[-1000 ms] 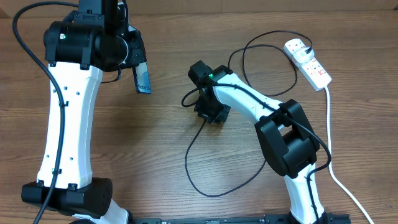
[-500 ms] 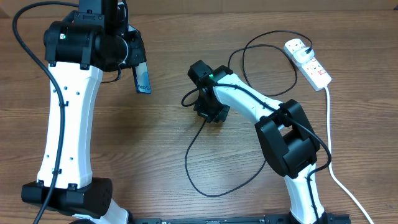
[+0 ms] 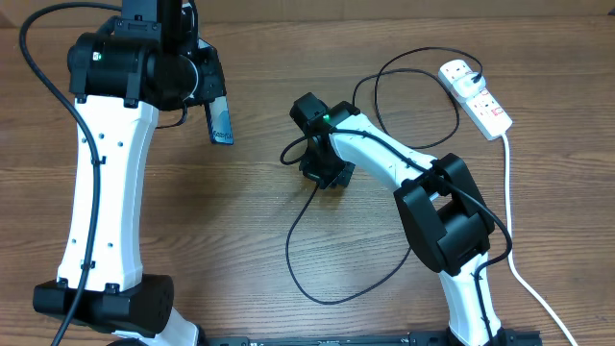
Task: Plug charger to phone and switch on socket
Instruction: 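Close the right gripper on the USB-C plug and lift it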
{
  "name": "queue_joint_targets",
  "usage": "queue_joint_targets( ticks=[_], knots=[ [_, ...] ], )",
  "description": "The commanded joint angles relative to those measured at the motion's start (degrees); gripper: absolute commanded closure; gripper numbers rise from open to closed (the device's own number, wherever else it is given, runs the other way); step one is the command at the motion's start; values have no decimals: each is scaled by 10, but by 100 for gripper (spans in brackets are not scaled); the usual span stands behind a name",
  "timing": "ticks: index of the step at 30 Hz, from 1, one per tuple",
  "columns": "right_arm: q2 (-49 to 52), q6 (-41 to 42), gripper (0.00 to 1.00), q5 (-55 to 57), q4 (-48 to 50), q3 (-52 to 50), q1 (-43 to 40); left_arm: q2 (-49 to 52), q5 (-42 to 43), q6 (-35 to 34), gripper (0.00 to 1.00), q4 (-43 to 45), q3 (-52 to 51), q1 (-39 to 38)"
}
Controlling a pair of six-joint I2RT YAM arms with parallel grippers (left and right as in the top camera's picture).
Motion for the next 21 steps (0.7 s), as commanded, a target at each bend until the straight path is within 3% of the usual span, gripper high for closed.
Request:
queue_joint_targets(
  ticks=[1,8,10,18,21],
  knots=[
    [7,-1,89,11,8,-17,1,0,-4,9,96,2,1,-2],
    [7,-1,91,11,9,-17,1,0,-3,9,96,2,1,-2],
    [7,-1,96,11,10,-17,1,0,-3,9,96,2,1,-2],
    [7,-2,96,7,12,-16,1,0,-3,9,96,2,1,-2],
    [-3,-39,96,-10,9,-2,-4,0,31,9,96,5,1,-2]
  ],
)
